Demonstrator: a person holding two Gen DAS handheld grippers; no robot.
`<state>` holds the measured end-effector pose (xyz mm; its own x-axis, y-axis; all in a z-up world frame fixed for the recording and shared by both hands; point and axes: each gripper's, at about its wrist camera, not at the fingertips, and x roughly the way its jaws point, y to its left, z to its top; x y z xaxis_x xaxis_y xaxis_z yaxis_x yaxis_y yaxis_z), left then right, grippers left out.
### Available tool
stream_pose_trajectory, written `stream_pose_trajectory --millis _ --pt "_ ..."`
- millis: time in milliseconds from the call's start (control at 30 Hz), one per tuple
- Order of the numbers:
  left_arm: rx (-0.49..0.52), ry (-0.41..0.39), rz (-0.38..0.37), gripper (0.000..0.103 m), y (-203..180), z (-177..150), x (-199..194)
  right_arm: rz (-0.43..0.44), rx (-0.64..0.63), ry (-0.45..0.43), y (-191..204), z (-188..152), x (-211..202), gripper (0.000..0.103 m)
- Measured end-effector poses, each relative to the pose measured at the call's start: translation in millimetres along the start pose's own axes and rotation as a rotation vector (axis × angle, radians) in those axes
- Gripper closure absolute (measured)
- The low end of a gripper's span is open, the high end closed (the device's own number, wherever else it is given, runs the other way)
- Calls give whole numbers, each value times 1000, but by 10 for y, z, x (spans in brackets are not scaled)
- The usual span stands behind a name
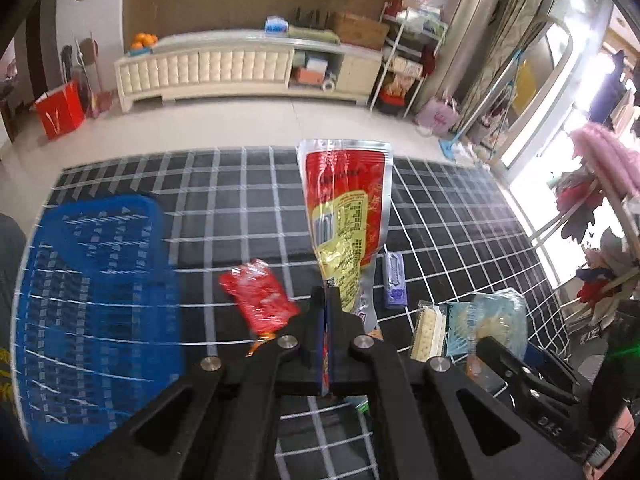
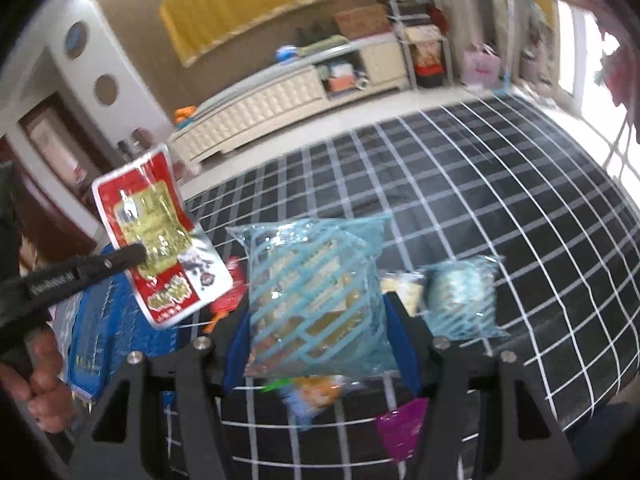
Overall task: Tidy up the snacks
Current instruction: 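Carry the pouch into the blue basket and open left tool while right holds bag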
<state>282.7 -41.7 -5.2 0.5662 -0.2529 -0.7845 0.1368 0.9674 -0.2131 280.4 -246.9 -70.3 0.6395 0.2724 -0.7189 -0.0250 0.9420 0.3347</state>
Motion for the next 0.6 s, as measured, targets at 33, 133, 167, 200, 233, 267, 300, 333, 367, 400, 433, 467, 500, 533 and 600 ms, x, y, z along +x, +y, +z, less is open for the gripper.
stream_pose_trajectory --millis 33,133,167,200,233,267,300,333,367,400,433,467,500,533,600 --pt "-2 -20 6 103 108 -10 -130 12 -10 0 74 3 -9 37" --pt "-21 -62 52 103 397 -16 -437 25 -68 -19 384 -13 -39 37" --pt "-27 -66 67 103 530 -31 -534 24 -97 -29 484 -21 -45 37" --pt "-32 -70 82 103 640 -31 -614 32 -137 -35 631 -31 -40 37" --pt "-39 -75 96 103 738 -46 -682 42 -156 -33 708 -39 -20 37" --pt "-43 -79 108 103 847 -66 -752 59 -172 -26 814 -44 7 37" --pt "-48 -83 115 103 919 -88 -791 70 -178 -22 879 -56 18 37" --pt "-55 -85 122 103 1022 -120 -842 86 -185 -15 959 -54 52 37" --pt "-59 -82 130 103 1127 -152 -882 97 -193 -7 1047 -61 82 37" --pt "-65 -81 137 103 1196 -171 -889 102 -200 -4 1101 -62 104 37" --pt "-74 -77 151 103 1296 -200 -897 108 -214 0 1179 -61 142 37" --pt "-82 -71 166 103 1391 -227 -895 114 -225 6 1254 -61 185 37" --pt "-87 -69 175 103 1457 -268 -870 121 -228 16 1317 -65 230 37" --pt "-93 -69 184 103 1537 -296 -874 130 -226 24 1361 -72 249 37" --pt "-112 -62 194 103 1725 -357 -901 144 -224 41 1461 -78 323 37"
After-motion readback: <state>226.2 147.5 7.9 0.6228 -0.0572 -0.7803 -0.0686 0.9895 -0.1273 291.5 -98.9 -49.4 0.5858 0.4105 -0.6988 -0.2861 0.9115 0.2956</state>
